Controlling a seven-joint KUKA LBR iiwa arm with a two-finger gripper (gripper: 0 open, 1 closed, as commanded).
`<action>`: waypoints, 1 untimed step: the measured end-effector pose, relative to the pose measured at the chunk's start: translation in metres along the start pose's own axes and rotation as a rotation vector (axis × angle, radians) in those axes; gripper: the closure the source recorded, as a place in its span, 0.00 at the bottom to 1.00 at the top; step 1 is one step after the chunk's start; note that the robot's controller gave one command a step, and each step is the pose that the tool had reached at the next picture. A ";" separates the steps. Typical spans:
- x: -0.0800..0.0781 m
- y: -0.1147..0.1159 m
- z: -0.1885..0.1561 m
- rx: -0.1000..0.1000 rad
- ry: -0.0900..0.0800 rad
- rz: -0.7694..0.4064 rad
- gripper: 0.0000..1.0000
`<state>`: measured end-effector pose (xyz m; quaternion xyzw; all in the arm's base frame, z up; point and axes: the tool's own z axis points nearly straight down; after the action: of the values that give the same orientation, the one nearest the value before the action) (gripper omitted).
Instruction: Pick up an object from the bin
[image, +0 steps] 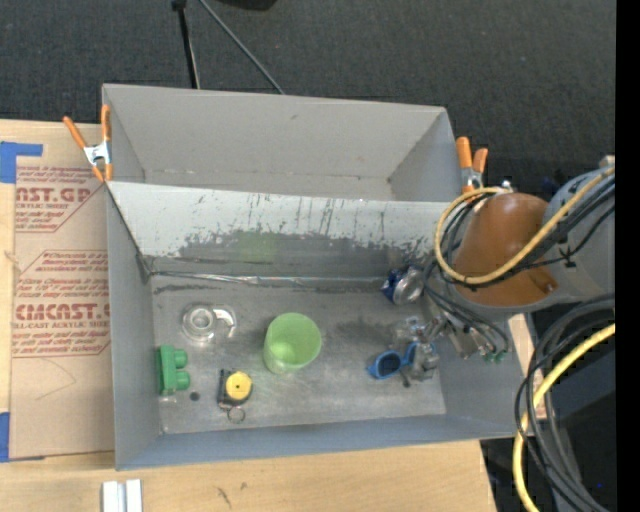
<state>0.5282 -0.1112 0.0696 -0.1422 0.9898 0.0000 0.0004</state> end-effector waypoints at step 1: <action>0.000 -0.001 -0.113 0.004 -0.008 -0.040 1.00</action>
Offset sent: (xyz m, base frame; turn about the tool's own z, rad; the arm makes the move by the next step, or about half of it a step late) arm -0.0018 -0.0019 0.1079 -0.0402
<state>0.5287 -0.1126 0.1821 -0.1618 0.9868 -0.0016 0.0048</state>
